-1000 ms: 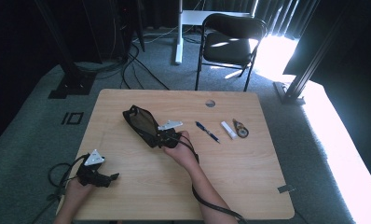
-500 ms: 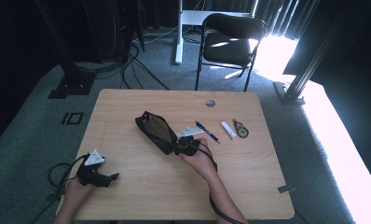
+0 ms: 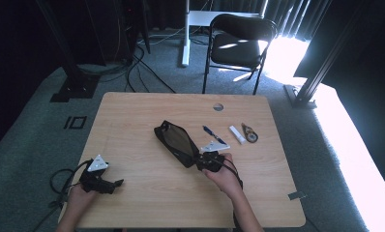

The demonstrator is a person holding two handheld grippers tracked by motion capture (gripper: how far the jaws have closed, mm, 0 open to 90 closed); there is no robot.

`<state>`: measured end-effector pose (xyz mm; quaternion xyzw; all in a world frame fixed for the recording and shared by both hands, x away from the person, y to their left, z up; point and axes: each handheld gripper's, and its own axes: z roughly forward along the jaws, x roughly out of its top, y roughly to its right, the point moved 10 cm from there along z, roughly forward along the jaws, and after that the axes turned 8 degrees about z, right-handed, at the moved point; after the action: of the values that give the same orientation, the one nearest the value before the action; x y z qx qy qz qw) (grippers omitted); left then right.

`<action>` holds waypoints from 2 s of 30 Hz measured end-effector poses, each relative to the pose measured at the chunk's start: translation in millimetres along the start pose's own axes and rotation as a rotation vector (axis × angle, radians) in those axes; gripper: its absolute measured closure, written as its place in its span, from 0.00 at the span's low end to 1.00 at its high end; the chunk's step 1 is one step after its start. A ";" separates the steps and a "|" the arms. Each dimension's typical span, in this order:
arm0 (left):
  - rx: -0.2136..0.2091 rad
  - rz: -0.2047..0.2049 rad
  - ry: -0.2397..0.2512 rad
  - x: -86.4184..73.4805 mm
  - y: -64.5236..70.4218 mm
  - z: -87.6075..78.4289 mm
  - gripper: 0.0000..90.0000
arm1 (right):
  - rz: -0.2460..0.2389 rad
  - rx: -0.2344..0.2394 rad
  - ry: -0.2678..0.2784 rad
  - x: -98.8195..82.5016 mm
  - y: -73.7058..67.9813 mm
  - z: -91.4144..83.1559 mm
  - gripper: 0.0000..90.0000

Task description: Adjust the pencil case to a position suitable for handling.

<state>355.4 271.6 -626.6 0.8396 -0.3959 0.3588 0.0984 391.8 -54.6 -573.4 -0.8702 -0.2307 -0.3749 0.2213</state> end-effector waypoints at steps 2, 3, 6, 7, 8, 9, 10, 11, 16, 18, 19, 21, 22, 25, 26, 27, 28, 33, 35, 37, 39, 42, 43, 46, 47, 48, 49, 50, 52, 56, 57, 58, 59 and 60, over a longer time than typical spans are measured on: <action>0.000 0.000 0.000 0.0 0.0 0.0 0.02 | 0.003 0.000 -0.004 -4.7 2.3 -6.3 0.81; 0.000 0.000 0.000 0.0 -0.1 0.0 0.02 | 0.003 -0.007 -0.001 -6.0 4.0 -9.1 0.81; 0.000 0.000 0.001 0.1 0.0 0.0 0.02 | 0.003 -0.005 -0.005 -12.0 5.4 -16.8 0.81; 0.000 0.001 0.000 0.0 -0.1 0.0 0.02 | 0.000 -0.007 -0.008 -14.3 6.1 -19.2 0.81; 0.000 0.002 -0.001 -0.1 -0.2 -0.1 0.02 | 0.004 -0.008 -0.009 -16.7 6.7 -21.5 0.81; 0.000 0.004 -0.001 -0.1 -0.3 -0.1 0.02 | 0.011 -0.008 -0.005 -18.4 7.6 -23.7 0.81; 0.000 0.004 -0.001 -0.1 -0.3 -0.1 0.02 | 0.010 -0.007 -0.008 -20.7 8.1 -25.4 0.81; 0.000 0.004 -0.001 -0.1 -0.3 -0.1 0.02 | 0.013 -0.004 -0.009 -22.6 8.3 -27.3 0.81; 0.000 0.004 -0.001 -0.1 -0.3 -0.1 0.02 | 0.013 -0.010 -0.013 -29.8 11.5 -36.1 0.81; 0.000 0.004 -0.001 -0.1 -0.3 -0.1 0.02 | 0.018 -0.008 -0.015 -32.9 12.0 -39.3 0.81; 0.000 0.004 -0.001 -0.1 -0.3 -0.1 0.02 | 0.014 -0.008 -0.018 -34.7 12.2 -40.9 0.81; 0.000 0.004 -0.001 -0.1 -0.3 -0.1 0.02 | 0.016 -0.008 -0.019 -37.7 12.3 -44.4 0.81; 0.000 0.003 -0.001 -0.1 -0.3 0.0 0.02 | 0.017 -0.009 -0.021 -39.5 12.1 -46.1 0.81; 0.000 0.003 0.000 -0.1 -0.3 0.0 0.02 | 0.027 -0.012 -0.018 -44.6 12.8 -52.0 0.81; 0.000 0.003 0.000 -0.1 -0.3 0.0 0.02 | 0.031 -0.015 -0.016 -45.8 13.6 -53.6 0.81; 0.000 0.003 -0.001 -0.1 -0.3 0.0 0.02 | 0.037 -0.021 -0.012 -47.7 15.2 -56.3 0.81; 0.000 0.003 -0.001 -0.1 -0.3 0.0 0.02 | 0.046 -0.024 -0.013 -49.6 16.2 -58.7 0.81; 0.000 0.003 -0.001 -0.1 -0.3 0.0 0.02 | 0.062 -0.037 -0.012 -58.4 20.7 -70.2 0.81; 0.000 0.002 0.000 0.0 -0.3 0.0 0.02 | 0.070 -0.041 -0.011 -62.0 22.4 -74.5 0.81; 0.000 0.003 -0.001 0.0 -0.3 0.0 0.02 | 0.071 -0.045 -0.012 -65.3 23.5 -78.5 0.81; 0.000 0.003 -0.001 0.0 -0.3 0.0 0.02 | 0.070 -0.049 -0.012 -67.1 24.6 -81.2 0.81; 0.000 0.003 -0.001 0.0 -0.4 0.0 0.02 | 0.073 -0.042 -0.017 -68.2 24.7 -83.7 0.76; 0.000 0.003 -0.001 0.0 -0.4 0.0 0.02 | 0.070 -0.035 -0.021 -68.3 24.0 -84.3 0.72; 0.000 0.003 -0.001 0.0 -0.4 0.0 0.02 | 0.059 -0.033 -0.005 -63.8 24.2 -87.5 0.65; 0.000 0.003 -0.001 0.0 -0.3 0.0 0.02 | 0.059 -0.029 0.009 -60.6 24.2 -89.4 0.64; 0.000 0.003 0.000 0.0 -0.3 0.0 0.02 | 0.064 -0.027 0.024 -57.1 24.0 -91.8 0.63; 0.000 0.003 -0.001 0.0 -0.4 0.0 0.02 | 0.057 -0.025 0.031 -54.2 24.1 -94.0 0.60; 0.000 0.003 -0.001 -0.1 -0.4 0.0 0.02 | 0.056 -0.024 0.047 -50.1 24.6 -96.3 0.60; 0.000 0.003 -0.001 -0.1 -0.3 0.0 0.02 | 0.065 -0.027 0.077 -41.1 27.0 -101.5 0.58; 0.001 0.003 -0.001 -0.1 -0.3 0.0 0.02 | 0.079 -0.060 0.128 -27.4 39.9 -108.5 0.55; 0.000 0.003 -0.001 -0.1 -0.3 0.0 0.02 | 0.076 -0.070 0.137 -25.0 44.0 -109.8 0.54; 0.000 0.003 -0.001 -0.1 -0.3 0.0 0.02 | 0.079 -0.074 0.140 -23.6 46.7 -110.5 0.51; 0.000 0.003 -0.001 -0.1 -0.3 0.0 0.02 | 0.081 -0.080 0.149 -21.0 51.4 -111.3 0.50; 0.000 0.003 -0.001 -0.1 -0.3 0.0 0.02 | 0.085 -0.088 0.153 -19.8 54.2 -111.9 0.50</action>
<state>355.6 271.9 -626.6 0.8392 -0.3970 0.3587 0.0976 348.8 -164.8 -530.3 -0.8569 -0.1596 -0.4402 0.2156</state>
